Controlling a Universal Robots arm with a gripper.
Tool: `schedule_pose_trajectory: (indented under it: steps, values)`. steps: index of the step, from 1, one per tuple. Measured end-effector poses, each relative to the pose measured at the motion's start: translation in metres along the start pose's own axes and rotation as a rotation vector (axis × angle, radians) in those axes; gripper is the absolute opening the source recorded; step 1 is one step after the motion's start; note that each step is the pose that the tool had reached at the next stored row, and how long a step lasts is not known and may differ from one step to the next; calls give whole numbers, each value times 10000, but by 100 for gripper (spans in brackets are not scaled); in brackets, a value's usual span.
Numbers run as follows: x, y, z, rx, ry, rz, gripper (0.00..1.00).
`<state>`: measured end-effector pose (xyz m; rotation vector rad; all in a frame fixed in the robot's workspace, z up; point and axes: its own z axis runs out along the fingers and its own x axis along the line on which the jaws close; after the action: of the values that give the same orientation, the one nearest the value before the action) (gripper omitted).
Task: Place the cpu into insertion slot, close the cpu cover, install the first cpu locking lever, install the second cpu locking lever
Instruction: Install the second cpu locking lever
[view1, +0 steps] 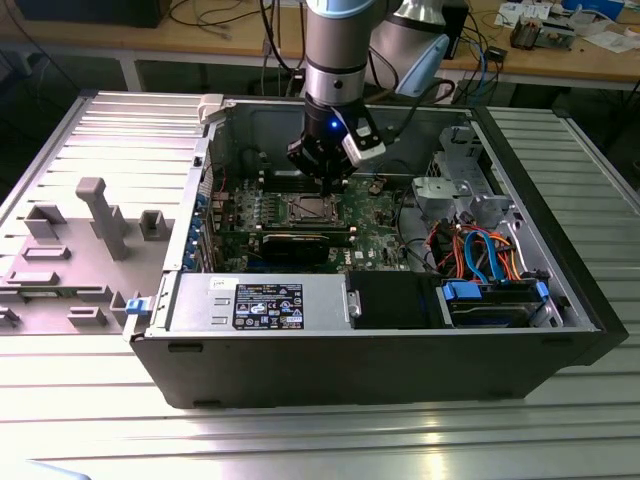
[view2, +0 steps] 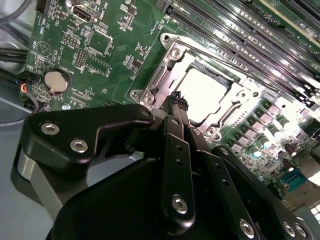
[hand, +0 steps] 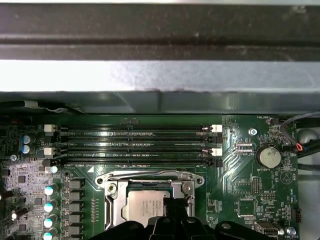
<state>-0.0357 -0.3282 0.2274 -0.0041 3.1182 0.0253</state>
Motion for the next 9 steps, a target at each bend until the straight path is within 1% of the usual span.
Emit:
schedule_pose_trajectory:
  steps: [4, 7, 9]
  values:
    - [0, -17, 0, 3, 0, 0, 11]
    - [0, -47, -1, 2, 0, 0, 11]
    - [0, -55, 0, 2, -1, 0, 11]
